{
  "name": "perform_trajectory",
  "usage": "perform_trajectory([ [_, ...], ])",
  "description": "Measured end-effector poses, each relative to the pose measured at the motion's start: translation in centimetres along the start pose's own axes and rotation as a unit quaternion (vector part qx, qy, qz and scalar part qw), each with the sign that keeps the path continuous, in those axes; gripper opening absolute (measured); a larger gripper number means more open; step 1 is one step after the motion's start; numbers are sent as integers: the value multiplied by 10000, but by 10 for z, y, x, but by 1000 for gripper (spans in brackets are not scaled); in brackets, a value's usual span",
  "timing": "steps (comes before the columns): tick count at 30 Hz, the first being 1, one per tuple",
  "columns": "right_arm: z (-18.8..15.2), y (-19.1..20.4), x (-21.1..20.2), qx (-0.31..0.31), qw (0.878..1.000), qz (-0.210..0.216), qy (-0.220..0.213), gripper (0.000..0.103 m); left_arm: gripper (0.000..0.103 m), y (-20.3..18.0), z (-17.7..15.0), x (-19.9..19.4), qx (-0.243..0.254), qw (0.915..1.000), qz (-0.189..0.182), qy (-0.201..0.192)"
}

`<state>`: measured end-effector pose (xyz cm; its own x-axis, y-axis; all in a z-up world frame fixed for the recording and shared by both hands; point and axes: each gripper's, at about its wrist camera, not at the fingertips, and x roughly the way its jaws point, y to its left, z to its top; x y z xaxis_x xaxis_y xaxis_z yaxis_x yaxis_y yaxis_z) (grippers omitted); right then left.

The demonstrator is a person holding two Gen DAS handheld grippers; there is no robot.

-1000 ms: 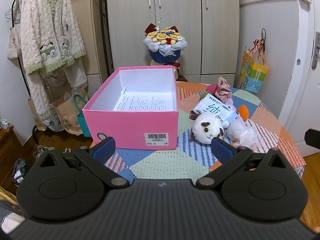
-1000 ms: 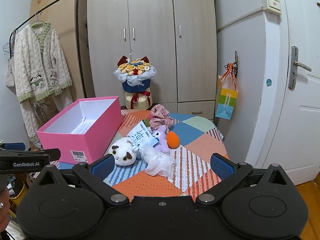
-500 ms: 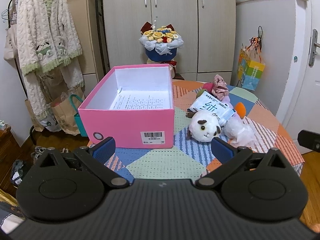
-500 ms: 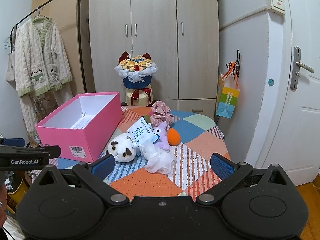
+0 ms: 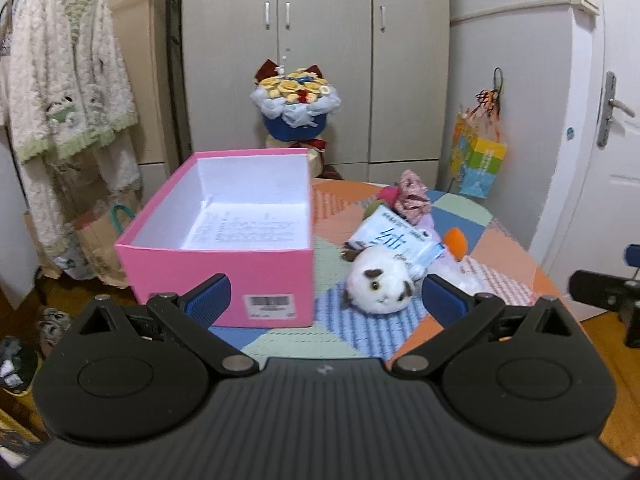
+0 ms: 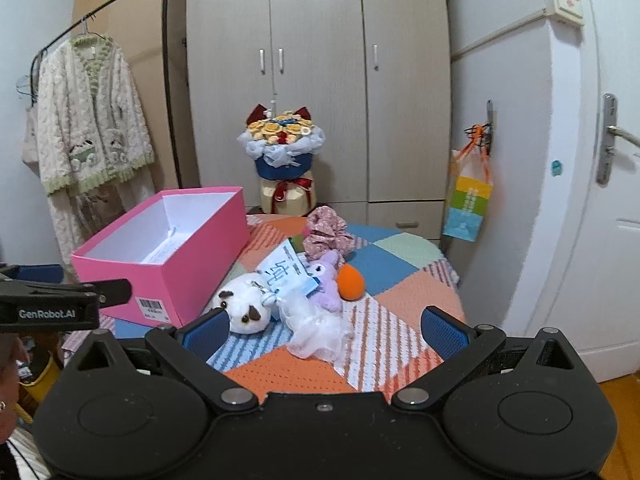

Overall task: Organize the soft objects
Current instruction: 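Grasp the white mesh puff with the left gripper while the right grasps the orange sponge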

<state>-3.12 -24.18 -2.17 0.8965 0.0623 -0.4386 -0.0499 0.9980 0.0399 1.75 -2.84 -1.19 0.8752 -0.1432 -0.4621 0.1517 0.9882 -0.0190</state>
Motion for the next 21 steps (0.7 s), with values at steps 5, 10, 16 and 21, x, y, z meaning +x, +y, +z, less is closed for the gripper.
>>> perform_trajectory([
  [5, 8, -14, 26, -181, 9998, -49, 88, 103, 103, -14, 1, 23, 120, 9995, -288, -1],
  [10, 18, -26, 51, -327, 9994, -44, 130, 103, 102, -32, 2, 48, 262, 9971, -701, 153],
  [16, 20, -49, 85, -419, 9990, 20, 166, 103, 101, -62, -9, 73, 539, 9891, -1345, 243],
  [21, 21, -75, 119, -270, 9972, 593, 379, 103, 100, -82, -20, 103, 560, 9836, -1673, 384],
])
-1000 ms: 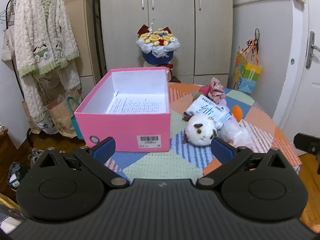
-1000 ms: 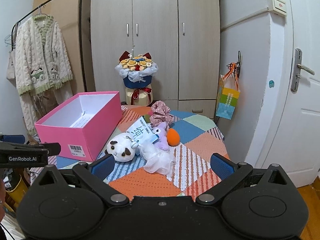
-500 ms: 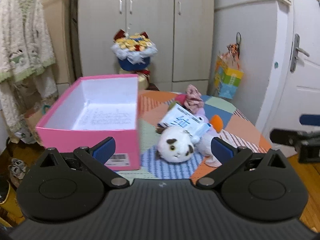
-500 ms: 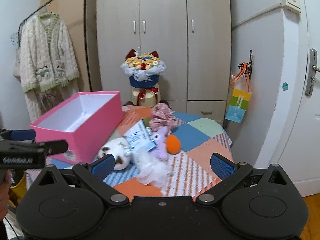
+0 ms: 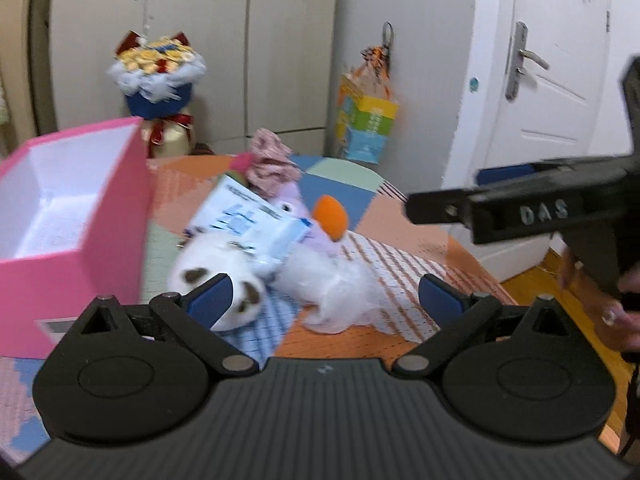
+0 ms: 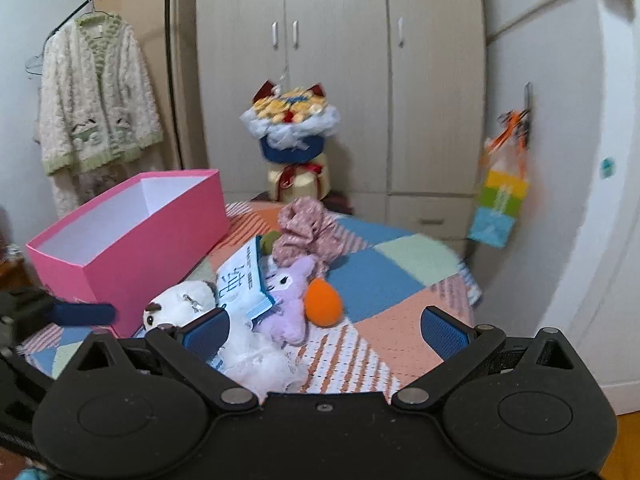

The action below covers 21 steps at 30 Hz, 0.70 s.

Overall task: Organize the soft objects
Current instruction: 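Grasp the white mesh puff with the left gripper while the right grasps the orange sponge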

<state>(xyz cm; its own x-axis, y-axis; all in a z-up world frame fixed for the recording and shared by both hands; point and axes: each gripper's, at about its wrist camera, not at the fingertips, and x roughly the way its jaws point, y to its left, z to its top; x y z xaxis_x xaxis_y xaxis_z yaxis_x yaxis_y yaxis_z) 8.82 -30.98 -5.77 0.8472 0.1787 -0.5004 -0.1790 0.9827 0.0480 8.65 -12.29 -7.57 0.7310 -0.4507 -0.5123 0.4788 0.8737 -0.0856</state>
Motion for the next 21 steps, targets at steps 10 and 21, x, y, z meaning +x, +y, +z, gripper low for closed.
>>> perform_trajectory([
  [10, 7, -35, 79, -244, 9955, 755, 509, 74, 85, -12, -4, 58, -204, 9975, -320, 591],
  [21, 7, -41, 136, -506, 9864, 1408, 674, 64, 85, -13, -7, 82, -85, 9992, 186, 337],
])
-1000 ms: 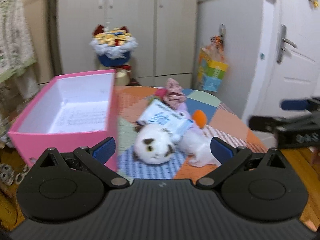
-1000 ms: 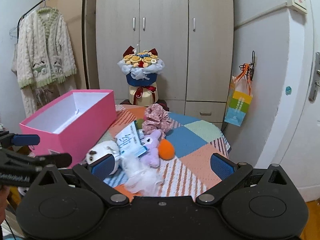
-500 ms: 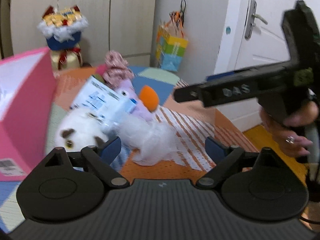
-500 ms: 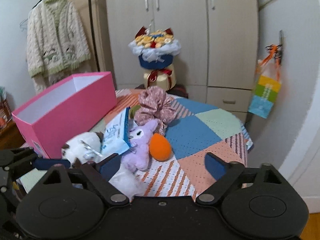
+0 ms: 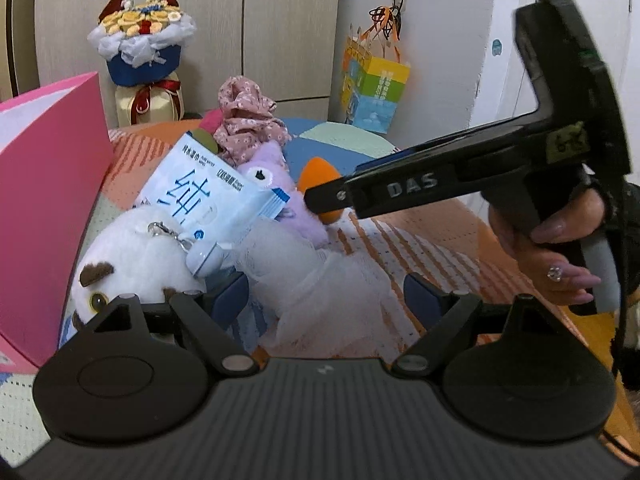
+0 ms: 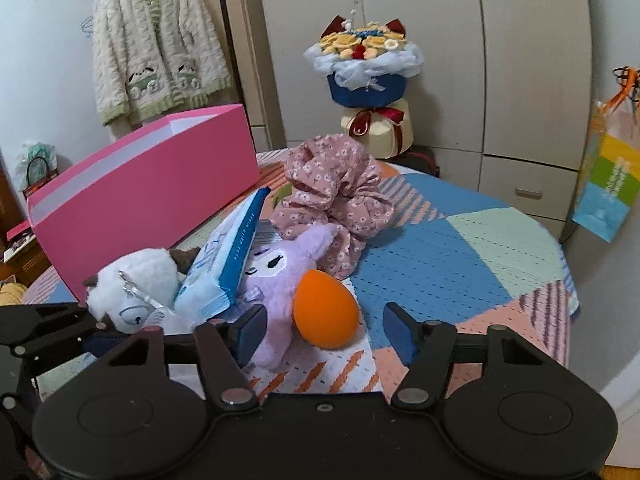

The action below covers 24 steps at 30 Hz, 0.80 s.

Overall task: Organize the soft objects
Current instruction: 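Grasp the white mesh puff with the left gripper while the right grasps the orange sponge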

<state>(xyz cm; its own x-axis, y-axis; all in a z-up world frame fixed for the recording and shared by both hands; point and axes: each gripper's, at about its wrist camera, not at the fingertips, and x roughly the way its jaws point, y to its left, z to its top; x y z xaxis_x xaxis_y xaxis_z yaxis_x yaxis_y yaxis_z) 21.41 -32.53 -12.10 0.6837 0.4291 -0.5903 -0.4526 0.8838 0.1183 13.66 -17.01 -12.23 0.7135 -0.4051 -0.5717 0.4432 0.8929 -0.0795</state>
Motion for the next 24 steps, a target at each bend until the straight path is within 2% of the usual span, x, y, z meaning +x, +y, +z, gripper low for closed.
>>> perform_trajectory([
  [3, -1, -2, 6, 17, 9999, 128, 21, 54, 83, 0, 2, 3, -50, 10000, 79, -5],
  [6, -1, -4, 5, 53, 9999, 106, -17, 41, 61, 0, 5, 6, -75, 9999, 128, 37],
  [10, -4, -8, 0, 257, 9996, 88, -17, 38, 45, 2, 5, 6, -116, 9998, 127, 71],
  [16, -11, -3, -17, 397, 9989, -196, -123, 38, 39, 4, 6, -2, -197, 9998, -48, 74],
  [24, -25, 20, -40, 371, 9966, -740, 28, 38, 37, 9, 4, -24, -304, 9986, -412, 150],
])
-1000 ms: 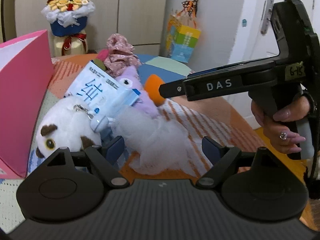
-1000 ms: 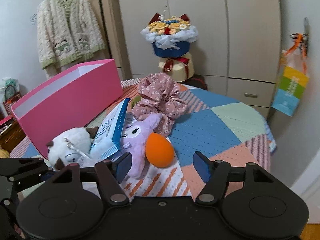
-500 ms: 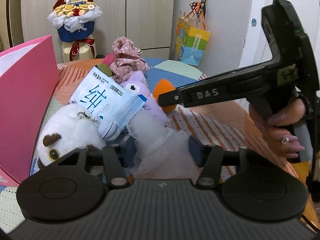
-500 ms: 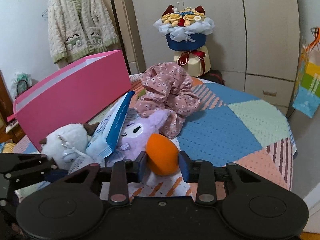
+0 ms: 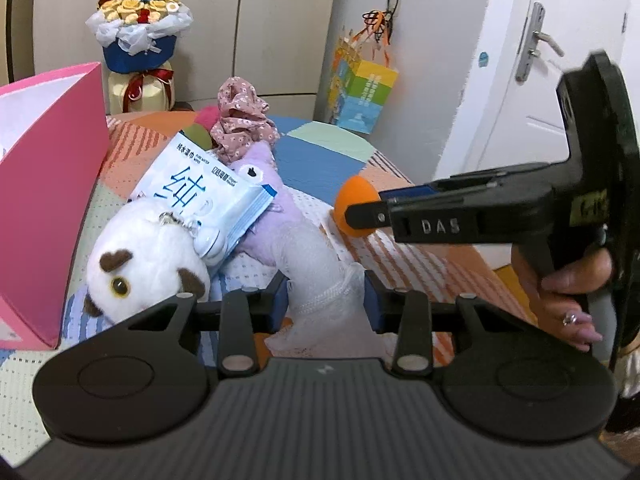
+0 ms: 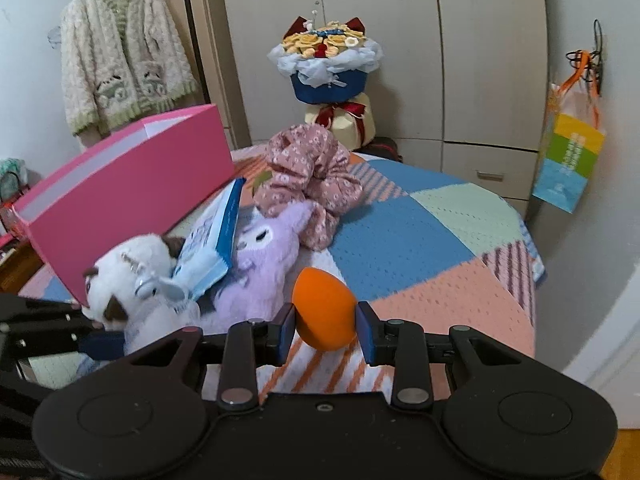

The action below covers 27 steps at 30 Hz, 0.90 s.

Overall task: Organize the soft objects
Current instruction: 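Grasp the white mesh puff with the left gripper while the right grasps the orange sponge, then carry the puff and sponge over the pink box with both grippers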

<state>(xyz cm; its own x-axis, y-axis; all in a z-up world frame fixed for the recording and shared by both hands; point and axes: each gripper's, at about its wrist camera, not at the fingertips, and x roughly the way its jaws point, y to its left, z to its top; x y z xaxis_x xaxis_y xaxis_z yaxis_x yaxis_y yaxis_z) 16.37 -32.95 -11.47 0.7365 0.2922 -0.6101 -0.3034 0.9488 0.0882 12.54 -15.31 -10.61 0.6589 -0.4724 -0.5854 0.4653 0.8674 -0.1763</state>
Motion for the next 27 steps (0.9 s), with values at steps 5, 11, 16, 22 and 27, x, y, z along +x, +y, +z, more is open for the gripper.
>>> perform_trajectory([
  [5, -9, 16, -22, -107, 9997, -180, 99, 38, 37, 15, 5, -21, -168, 9985, -421, 303],
  [11, -16, 36, -40, -88, 9987, -273, 430, 38, 37, 32, 4, -45, -168, 9974, -475, 523],
  [16, -18, 57, -55, -52, 9980, -52, 628, 38, 37, 46, 0, -73, -91, 9958, -574, 705],
  [22, -9, 98, -77, -271, 9963, 447, 686, 38, 37, 66, -6, -101, -173, 9922, -638, 1059],
  [27, -1, 134, -89, -447, 9911, 1001, 756, 38, 37, 83, -13, -129, -220, 9907, -548, 1226],
])
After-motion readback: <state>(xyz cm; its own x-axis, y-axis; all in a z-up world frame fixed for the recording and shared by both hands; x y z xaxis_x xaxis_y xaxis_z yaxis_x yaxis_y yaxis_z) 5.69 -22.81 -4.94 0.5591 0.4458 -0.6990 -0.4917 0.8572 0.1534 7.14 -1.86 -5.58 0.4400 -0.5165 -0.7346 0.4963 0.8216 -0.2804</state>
